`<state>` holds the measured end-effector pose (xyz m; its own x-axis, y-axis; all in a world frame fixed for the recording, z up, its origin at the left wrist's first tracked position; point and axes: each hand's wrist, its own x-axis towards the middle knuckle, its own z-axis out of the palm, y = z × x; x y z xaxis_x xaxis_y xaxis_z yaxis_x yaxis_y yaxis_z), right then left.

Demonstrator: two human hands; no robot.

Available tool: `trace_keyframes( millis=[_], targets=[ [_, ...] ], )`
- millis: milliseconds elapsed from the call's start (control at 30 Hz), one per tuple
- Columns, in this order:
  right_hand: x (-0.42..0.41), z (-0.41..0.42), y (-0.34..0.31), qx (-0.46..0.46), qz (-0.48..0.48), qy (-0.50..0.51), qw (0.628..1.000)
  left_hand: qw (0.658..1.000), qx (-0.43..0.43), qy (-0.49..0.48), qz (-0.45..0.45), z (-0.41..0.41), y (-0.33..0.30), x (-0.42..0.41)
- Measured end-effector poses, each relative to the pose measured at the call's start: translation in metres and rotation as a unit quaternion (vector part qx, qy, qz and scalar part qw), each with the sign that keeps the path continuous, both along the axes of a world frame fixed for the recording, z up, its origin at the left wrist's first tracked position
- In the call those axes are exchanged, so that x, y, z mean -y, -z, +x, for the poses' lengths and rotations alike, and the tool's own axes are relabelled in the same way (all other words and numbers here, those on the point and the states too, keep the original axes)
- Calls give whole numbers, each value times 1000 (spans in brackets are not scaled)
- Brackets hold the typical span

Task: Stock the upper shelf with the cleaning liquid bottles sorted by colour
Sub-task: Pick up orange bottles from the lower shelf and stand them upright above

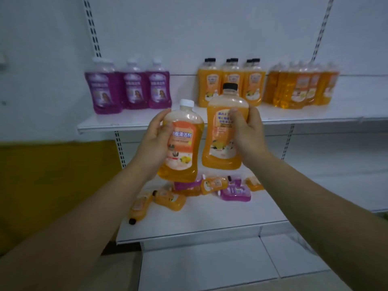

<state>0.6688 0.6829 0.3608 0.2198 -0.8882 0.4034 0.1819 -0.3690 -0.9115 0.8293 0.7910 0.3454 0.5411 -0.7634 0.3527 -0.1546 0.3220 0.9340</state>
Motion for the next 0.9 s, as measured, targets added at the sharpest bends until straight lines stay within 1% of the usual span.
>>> trace_keyframes(
  millis=[233, 467, 667, 800, 900],
  targets=[
    [11, -3, -48, 14, -32, 27, 999, 998, 30, -25, -47, -3, -45, 7],
    [65, -11, -70, -5, -32, 57, 998, 995, 38, -50, -76, -9, -74, 44],
    [129, -17, -69, -29, -51, 29, 998, 994, 34, -75, -69, -15, -77, 104],
    [173, -20, -62, -59, -57, -4, 997, 991, 38, -110, -63, -20, -70, 146],
    [198, -22, -56, -46, -70, -33, 996, 986, 55, -141, -66, -23, -64, 171]
  ],
)
